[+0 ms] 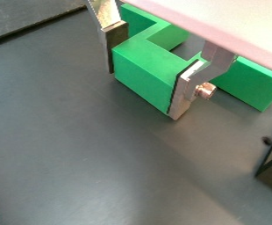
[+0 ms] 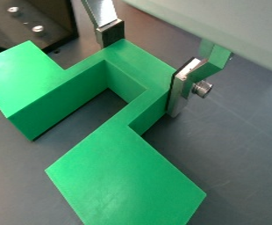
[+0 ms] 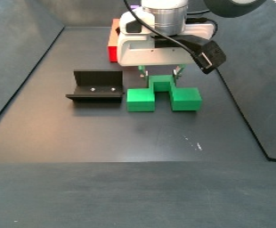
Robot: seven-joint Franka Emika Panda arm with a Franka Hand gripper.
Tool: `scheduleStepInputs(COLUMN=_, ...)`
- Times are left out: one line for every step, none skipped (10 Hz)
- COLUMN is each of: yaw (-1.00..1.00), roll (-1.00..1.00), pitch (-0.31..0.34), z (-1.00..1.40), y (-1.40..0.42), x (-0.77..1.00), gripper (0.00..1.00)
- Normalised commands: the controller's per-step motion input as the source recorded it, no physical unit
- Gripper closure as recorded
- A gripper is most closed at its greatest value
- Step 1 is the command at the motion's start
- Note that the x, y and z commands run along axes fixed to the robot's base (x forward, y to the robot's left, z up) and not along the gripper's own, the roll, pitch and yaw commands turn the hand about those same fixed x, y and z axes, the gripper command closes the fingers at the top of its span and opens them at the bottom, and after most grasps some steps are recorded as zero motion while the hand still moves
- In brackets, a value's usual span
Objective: Pick up the green object. Move up. Place the green object on the fixture. Regrasp the green object. Move to above the board. Insert the green object.
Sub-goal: Pick up the green object, then move up.
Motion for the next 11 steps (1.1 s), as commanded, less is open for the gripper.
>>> scheduleStepInputs(yaw=0.00, roll=0.00, pitch=0.000, z=0.00, y=0.00, x=0.00, gripper=1.00)
scheduleStepInputs(yaw=0.00, roll=0.00, pitch=0.000, z=0.00, y=0.00, x=0.00, gripper=1.00)
scheduleStepInputs(yaw=0.00, roll=0.00, pitch=0.000, z=0.00, y=0.00, x=0.00, gripper=1.00)
scheduleStepInputs(yaw=0.00, roll=0.00, pitch=0.000, z=0.00, y=0.00, x=0.00, gripper=1.00)
scheduleStepInputs(yaw=0.00, roll=0.00, pitch=0.000, z=0.00, y=0.00, x=0.00, gripper=1.00)
scheduleStepInputs(yaw=0.00, roll=0.00, pitch=0.000, z=0.00, y=0.00, x=0.00, gripper=1.00)
scheduleStepInputs(yaw=0.00, roll=0.00, pitch=0.000, z=0.00, y=0.00, x=0.00, gripper=1.00)
scheduleStepInputs(yaw=0.00, roll=0.00, pitch=0.000, z=0.83, y=0.00, x=0.00, gripper=1.00)
scheduleStepInputs(yaw=0.04, roll=0.00, pitch=0.077, z=0.77, y=-0.03, x=-0.11, gripper=1.00)
scheduleStepInputs(yaw=0.05, roll=-0.01, pitch=0.088, z=0.58, y=-0.03, x=-0.13, gripper=1.00)
scheduleStepInputs(yaw=0.03, roll=-0.02, pitch=0.050, z=0.30, y=-0.02, x=-0.07, gripper=1.00)
